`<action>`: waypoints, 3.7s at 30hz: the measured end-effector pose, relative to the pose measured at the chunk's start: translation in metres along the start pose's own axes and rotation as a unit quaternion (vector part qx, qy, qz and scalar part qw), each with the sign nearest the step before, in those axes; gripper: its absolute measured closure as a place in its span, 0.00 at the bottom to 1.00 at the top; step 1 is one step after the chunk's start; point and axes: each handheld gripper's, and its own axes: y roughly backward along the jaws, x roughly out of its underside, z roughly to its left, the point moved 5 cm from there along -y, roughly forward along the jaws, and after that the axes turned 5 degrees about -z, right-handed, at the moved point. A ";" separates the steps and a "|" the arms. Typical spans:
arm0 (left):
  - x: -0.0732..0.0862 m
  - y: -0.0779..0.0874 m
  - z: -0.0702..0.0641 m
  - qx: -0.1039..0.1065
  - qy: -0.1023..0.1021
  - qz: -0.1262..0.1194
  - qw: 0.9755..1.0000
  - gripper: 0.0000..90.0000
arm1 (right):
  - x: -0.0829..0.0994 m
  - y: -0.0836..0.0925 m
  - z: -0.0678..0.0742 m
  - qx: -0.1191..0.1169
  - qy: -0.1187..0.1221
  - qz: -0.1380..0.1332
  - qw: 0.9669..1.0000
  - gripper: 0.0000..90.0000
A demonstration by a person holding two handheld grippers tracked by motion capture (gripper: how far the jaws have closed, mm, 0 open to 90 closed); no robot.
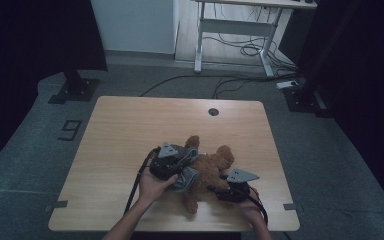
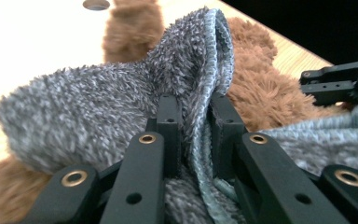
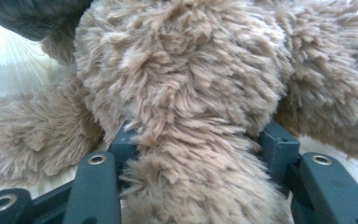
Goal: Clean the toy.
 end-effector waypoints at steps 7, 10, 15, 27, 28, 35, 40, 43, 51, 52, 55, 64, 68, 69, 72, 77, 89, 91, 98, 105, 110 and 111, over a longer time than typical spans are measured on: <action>-0.003 0.018 0.008 -0.002 0.009 -0.022 1.000 0.85 | 0.001 0.000 0.001 -0.001 0.000 0.000 1.000 0.51; -0.004 0.028 0.017 -0.008 0.019 -0.032 0.999 0.85 | 0.001 0.001 0.000 -0.001 -0.001 0.001 1.000 0.51; 0.003 0.045 0.038 -0.025 0.044 -0.047 0.998 0.85 | 0.001 0.001 0.000 -0.001 -0.002 0.001 1.000 0.51; 0.054 0.057 0.089 -0.078 0.092 -0.001 0.993 0.86 | 0.001 0.001 0.000 0.002 -0.008 0.000 1.000 0.50; 0.061 0.054 0.092 -0.079 0.099 0.009 0.992 0.86 | 0.001 0.001 0.000 0.001 -0.009 0.000 1.000 0.51; 0.075 0.048 0.097 -0.074 0.112 0.028 0.991 0.86 | 0.002 0.001 -0.001 0.001 -0.013 -0.001 1.000 0.51; 0.030 0.064 0.077 -0.058 0.078 -0.018 0.995 0.86 | 0.002 0.001 -0.002 -0.001 -0.016 -0.002 1.000 0.51; 0.003 0.065 0.056 -0.042 0.048 -0.036 0.997 0.86 | 0.002 0.001 -0.002 -0.001 -0.016 -0.002 1.000 0.50; -0.035 0.024 -0.008 0.004 -0.023 -0.012 1.000 0.85 | 0.002 0.001 -0.002 -0.001 -0.015 -0.001 1.000 0.50; -0.037 0.018 -0.015 0.009 -0.026 -0.012 1.000 0.86 | 0.002 0.002 -0.002 -0.002 -0.015 -0.001 1.000 0.51; -0.040 -0.001 -0.032 0.023 -0.036 -0.001 0.999 0.85 | 0.002 0.002 -0.002 -0.003 -0.016 -0.001 1.000 0.51; -0.023 -0.047 -0.054 0.028 -0.055 0.043 0.997 0.85 | 0.002 0.002 -0.002 -0.002 -0.013 0.000 1.000 0.50; -0.020 -0.042 -0.046 0.021 -0.047 0.038 0.998 0.85 | 0.003 0.001 -0.002 -0.001 -0.013 0.000 1.000 0.51; -0.019 -0.040 -0.043 0.017 -0.047 0.038 0.998 0.85 | 0.003 0.001 -0.002 0.000 -0.012 0.000 1.000 0.50; -0.014 -0.032 -0.029 0.001 -0.041 0.041 0.998 0.85 | 0.003 0.001 -0.002 0.004 -0.008 0.001 1.000 0.51; -0.005 -0.009 0.001 -0.010 -0.013 0.029 0.999 0.85 | 0.003 0.001 -0.001 0.004 -0.004 0.002 1.000 0.51; -0.005 0.033 0.026 -0.008 0.023 -0.020 1.000 0.85 | 0.004 0.000 0.000 0.004 -0.004 0.005 1.000 0.51; -0.003 0.040 0.033 -0.016 0.029 -0.024 0.999 0.86 | 0.004 0.000 0.000 0.004 -0.005 0.005 1.000 0.51; 0.015 0.058 0.059 -0.036 0.061 -0.032 0.997 0.86 | 0.004 0.000 0.000 0.004 -0.006 0.004 1.000 0.51; 0.041 0.068 0.083 -0.058 0.090 -0.016 0.994 0.86 | 0.003 -0.001 -0.002 0.014 -0.004 0.006 1.000 0.51; 0.061 0.066 0.099 -0.070 0.114 0.009 0.991 0.86 | 0.002 -0.003 -0.004 0.017 -0.006 0.004 1.000 0.51; 0.065 0.065 0.101 -0.072 0.116 0.017 0.991 0.86 | 0.002 -0.003 -0.005 0.018 -0.006 0.004 1.000 0.51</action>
